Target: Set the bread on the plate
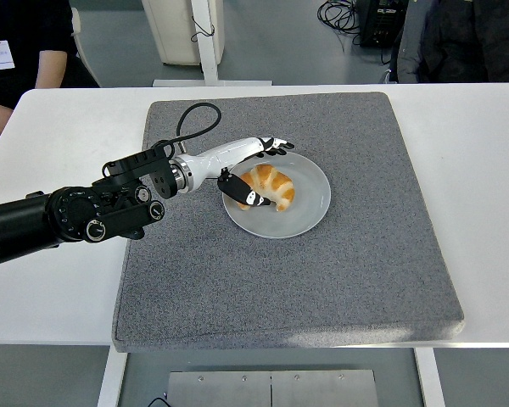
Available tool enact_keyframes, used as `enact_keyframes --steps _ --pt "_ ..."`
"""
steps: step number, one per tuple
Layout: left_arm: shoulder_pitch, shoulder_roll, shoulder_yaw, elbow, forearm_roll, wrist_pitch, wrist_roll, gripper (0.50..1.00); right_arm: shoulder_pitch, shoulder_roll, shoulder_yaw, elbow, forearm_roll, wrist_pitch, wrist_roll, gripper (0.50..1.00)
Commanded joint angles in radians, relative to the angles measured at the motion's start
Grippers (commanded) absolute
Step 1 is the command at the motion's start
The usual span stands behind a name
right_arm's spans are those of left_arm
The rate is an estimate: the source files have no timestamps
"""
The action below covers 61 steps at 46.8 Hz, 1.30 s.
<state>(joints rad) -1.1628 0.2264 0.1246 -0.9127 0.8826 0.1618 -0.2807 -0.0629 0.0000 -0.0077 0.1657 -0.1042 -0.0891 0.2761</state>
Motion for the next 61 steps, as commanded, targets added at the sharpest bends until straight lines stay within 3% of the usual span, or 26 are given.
enact_keyframes --steps 1,9,22,37,49,61 --pt "-0.008 0.004 -0.016 0.0 -0.019 -0.001 0.0 0.895 0.0 0.0 0.0 0.0 0.0 0.0 0.0 1.0" --pt "-0.041 0.01 -0.1 -0.002 -0.105 -0.019 0.003 0.924 0.0 0.0 0.0 0.0 0.0 0.0 0.0 1.0" --pt "-0.063 0.08 -0.27 -0.002 -0.275 -0.14 0.014 0.948 0.0 0.0 0.0 0.0 0.0 -0.001 0.0 1.0" --pt "-0.011 0.154 -0.417 0.0 -0.447 -0.131 0.002 0.958 0.0 0.0 -0.001 0.0 0.0 0.0 0.0 1.0" --pt "0.123 0.148 -0.644 0.0 -0.508 -0.097 0.0 0.958 -0.003 0.0 -0.001 0.0 0.001 0.0 0.0 1.0" --pt "0.175 0.148 -0.72 0.002 -0.511 -0.094 -0.003 0.971 -0.002 0.0 0.0 0.0 0.0 0.0 0.0 1.0"
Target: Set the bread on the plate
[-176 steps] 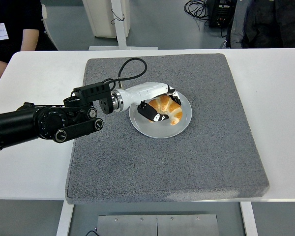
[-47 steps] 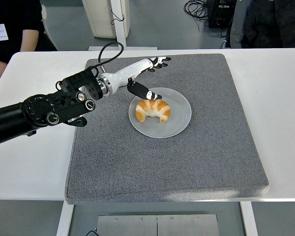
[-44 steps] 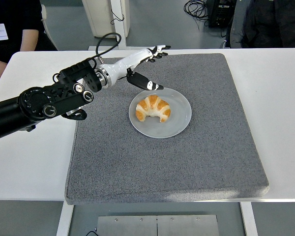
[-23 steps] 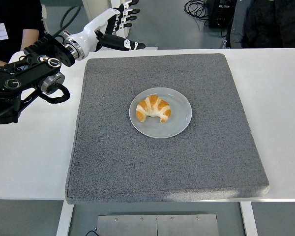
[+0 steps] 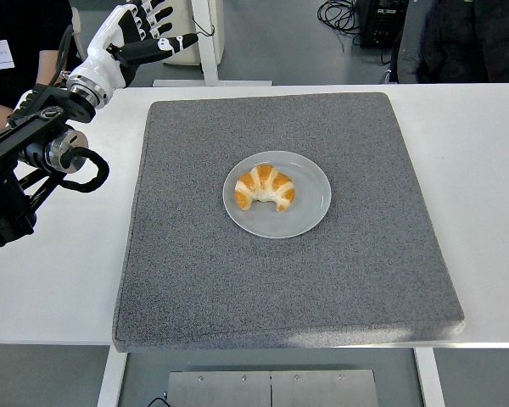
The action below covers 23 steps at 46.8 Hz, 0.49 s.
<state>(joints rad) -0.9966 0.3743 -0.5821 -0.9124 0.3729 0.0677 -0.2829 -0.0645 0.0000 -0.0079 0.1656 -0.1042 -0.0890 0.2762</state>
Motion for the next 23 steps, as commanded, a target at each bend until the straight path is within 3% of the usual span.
enact_keyframes --steps 1,23 --pt "0.013 0.0 -0.018 0.004 -0.002 0.0 -0.001 0.971 -0.001 0.0 0.0 0.002 0.0 0.0 0.0 1.0" --pt "0.122 -0.049 -0.087 0.078 -0.129 -0.002 -0.028 0.971 -0.001 0.0 0.0 0.002 0.0 0.0 0.0 1.0"
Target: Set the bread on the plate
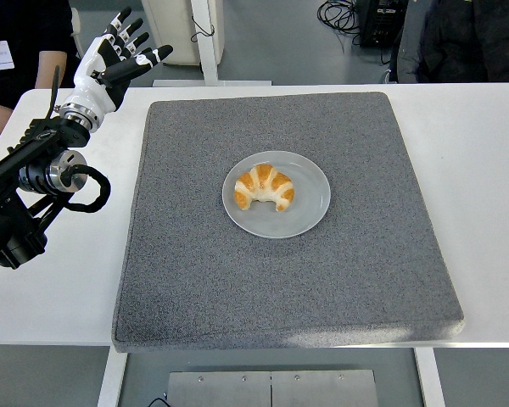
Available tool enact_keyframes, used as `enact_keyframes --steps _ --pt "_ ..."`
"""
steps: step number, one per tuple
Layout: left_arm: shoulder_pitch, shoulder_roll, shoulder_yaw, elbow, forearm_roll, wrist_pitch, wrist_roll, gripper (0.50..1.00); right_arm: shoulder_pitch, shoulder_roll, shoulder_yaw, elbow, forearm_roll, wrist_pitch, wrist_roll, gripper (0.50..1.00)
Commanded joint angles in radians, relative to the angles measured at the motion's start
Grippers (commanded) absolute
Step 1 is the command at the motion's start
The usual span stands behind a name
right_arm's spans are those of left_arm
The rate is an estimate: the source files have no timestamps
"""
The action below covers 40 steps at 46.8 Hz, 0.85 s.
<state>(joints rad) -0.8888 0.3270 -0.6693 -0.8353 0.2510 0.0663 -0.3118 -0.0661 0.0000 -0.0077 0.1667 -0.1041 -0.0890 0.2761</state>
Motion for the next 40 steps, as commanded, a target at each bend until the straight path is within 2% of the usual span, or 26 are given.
enact_keyframes --steps 1,6,14,40 --pt "0.019 -0.002 -0.001 0.001 -0.012 0.0 -0.001 0.971 0.0 0.0 0.0 0.0 0.0 0.0 0.0 1.0" --pt "0.043 -0.008 -0.004 0.001 -0.036 0.0 -0.015 0.971 0.0 0.0 0.0 0.0 0.0 0.0 0.0 1.0" --pt "0.076 -0.026 -0.027 0.005 -0.082 0.0 -0.069 0.971 0.0 0.0 0.0 0.004 0.0 0.0 0.0 1.0" --pt "0.082 -0.031 -0.016 0.018 -0.081 0.0 -0.07 0.971 0.0 0.0 0.002 0.008 0.001 0.002 0.0 1.0"
